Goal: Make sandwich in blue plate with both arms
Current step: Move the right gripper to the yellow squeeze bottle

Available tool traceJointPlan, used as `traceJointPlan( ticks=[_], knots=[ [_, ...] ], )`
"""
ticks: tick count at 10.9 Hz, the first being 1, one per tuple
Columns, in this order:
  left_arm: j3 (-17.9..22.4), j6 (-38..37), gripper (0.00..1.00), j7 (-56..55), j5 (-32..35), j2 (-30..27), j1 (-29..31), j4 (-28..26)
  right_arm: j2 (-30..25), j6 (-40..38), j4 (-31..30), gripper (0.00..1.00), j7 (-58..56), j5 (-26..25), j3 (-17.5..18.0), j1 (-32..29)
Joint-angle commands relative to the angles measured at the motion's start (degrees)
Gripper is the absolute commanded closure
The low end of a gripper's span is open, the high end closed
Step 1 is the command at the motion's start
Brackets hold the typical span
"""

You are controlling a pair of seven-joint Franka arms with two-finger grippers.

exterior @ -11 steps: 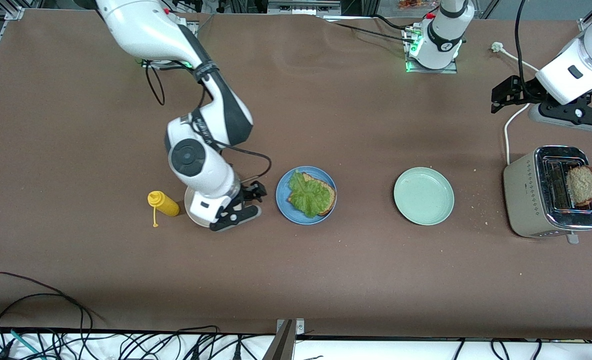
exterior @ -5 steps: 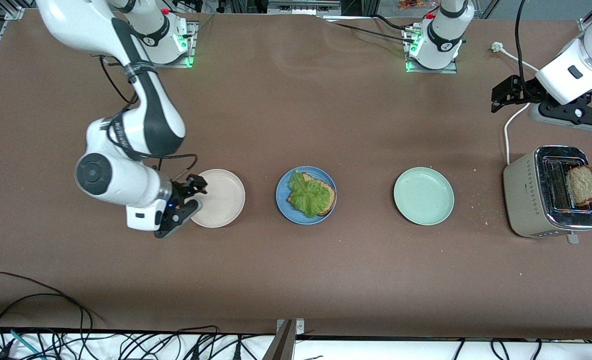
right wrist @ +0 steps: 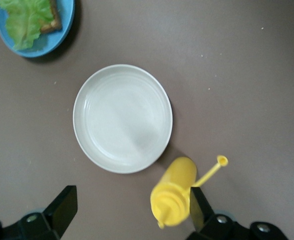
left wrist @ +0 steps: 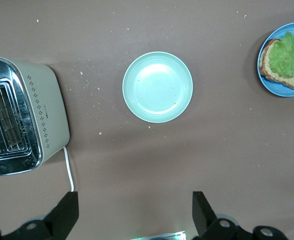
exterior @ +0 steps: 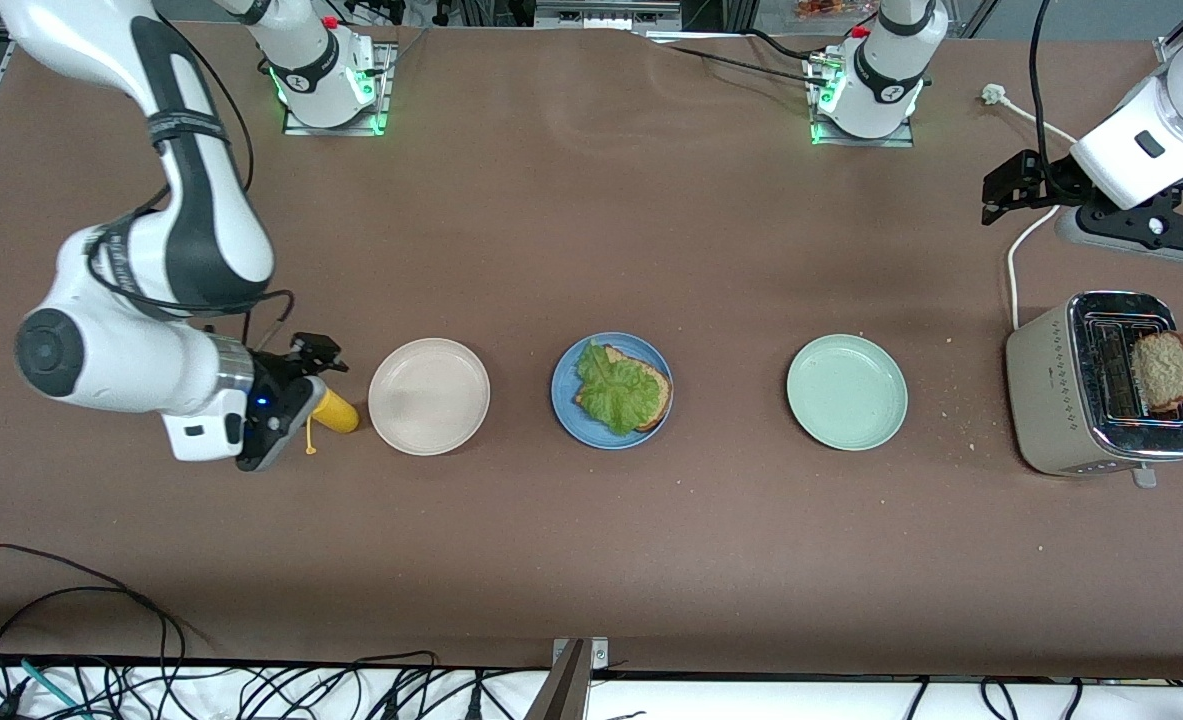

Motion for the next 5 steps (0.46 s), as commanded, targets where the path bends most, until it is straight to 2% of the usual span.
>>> traceJointPlan(
  ticks=[1,3,5],
  knots=[
    [-0.43,-0.77,0.00,-0.37,1.31,-0.80,0.33,-0.12,-2.34,-2.02,-2.49,0.00,-13.52,6.86,0.81,-4.84],
    [-0.43,-0.77,0.00,-0.37,1.31,-0.80,0.24,-0.12,-2.07,-3.41,-2.40,0.00,-21.01,10.22,0.81,-7.91],
    [-0.43,-0.85,0.00,-0.37,1.31,-0.80,0.24,-0.12,-1.20,-4.83,-2.23,0.00,-31.53,16.35,0.72,-11.60]
  ],
)
